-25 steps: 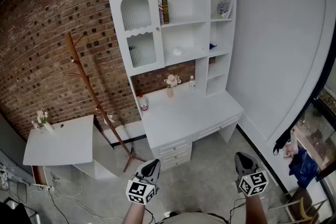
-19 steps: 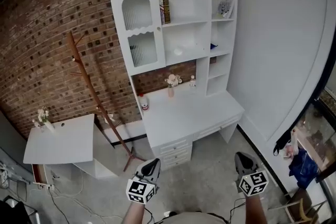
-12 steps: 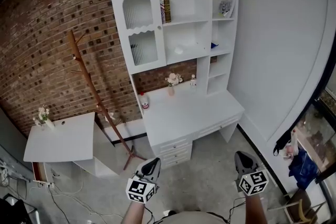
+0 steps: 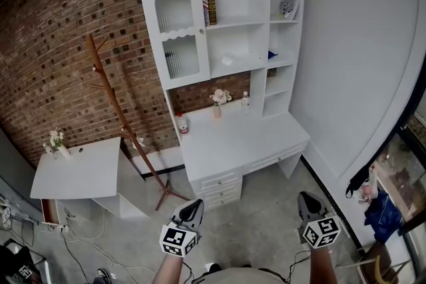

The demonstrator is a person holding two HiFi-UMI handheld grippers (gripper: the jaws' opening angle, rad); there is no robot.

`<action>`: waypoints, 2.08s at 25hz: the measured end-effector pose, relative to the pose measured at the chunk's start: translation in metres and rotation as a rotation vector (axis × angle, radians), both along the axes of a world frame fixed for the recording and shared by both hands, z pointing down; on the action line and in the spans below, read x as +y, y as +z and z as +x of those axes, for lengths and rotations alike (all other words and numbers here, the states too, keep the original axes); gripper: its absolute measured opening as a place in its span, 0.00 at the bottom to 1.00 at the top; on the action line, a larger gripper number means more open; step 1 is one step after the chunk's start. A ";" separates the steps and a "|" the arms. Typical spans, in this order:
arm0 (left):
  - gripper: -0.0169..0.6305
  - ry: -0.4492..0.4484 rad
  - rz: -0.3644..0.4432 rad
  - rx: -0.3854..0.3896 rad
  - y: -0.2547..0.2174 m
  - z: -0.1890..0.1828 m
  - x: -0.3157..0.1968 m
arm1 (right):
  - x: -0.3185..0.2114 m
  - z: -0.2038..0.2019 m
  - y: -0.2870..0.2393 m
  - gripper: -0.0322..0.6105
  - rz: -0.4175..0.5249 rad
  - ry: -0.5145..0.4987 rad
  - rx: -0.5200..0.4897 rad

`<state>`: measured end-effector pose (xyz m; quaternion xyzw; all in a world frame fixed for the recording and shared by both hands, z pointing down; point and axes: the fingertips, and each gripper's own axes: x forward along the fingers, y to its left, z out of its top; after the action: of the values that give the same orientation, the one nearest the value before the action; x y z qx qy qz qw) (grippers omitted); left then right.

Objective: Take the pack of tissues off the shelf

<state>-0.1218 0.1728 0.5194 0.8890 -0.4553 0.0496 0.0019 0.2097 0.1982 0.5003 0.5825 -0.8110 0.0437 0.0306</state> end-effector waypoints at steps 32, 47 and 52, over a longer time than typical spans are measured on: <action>0.07 -0.048 -0.007 0.006 0.013 0.066 -0.020 | -0.033 0.052 0.022 0.10 -0.024 -0.065 -0.004; 0.07 -0.005 -0.021 0.030 0.014 0.050 -0.140 | -0.138 0.037 0.015 0.10 -0.026 -0.015 0.014; 0.07 0.009 -0.030 0.035 0.016 0.039 -0.185 | -0.177 0.022 0.015 0.10 -0.033 -0.006 0.019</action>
<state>-0.0831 -0.0124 0.5358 0.8916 -0.4504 0.0410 0.0232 0.2318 0.0216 0.5155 0.5799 -0.8117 0.0514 0.0481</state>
